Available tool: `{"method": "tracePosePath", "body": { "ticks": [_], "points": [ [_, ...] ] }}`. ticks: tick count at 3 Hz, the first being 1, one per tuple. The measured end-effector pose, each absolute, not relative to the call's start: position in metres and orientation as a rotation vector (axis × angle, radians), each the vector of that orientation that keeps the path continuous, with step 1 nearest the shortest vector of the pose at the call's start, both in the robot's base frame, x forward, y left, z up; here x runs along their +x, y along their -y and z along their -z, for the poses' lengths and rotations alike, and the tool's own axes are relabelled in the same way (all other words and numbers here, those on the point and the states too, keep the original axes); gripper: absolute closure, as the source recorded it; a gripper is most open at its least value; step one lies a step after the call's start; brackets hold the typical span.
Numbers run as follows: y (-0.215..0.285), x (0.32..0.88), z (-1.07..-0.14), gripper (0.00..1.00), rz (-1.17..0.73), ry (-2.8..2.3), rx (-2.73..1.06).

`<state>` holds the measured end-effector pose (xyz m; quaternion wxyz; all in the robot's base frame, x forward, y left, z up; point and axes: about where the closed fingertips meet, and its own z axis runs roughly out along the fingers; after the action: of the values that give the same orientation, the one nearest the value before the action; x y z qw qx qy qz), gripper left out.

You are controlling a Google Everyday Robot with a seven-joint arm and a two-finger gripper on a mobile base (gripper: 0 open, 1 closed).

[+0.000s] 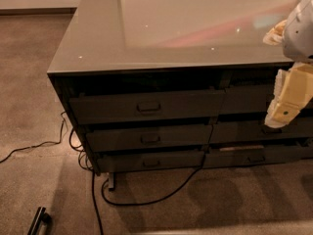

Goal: Open top drawer

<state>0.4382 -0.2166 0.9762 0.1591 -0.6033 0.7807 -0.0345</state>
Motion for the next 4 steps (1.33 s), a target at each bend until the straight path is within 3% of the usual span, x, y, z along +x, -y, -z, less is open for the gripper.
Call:
{"method": "tracePosePath", "body": {
  "ticks": [4],
  "points": [
    [0.197, 0.472, -0.946, 0.0, 0.129, -2.032, -1.965]
  ]
}}
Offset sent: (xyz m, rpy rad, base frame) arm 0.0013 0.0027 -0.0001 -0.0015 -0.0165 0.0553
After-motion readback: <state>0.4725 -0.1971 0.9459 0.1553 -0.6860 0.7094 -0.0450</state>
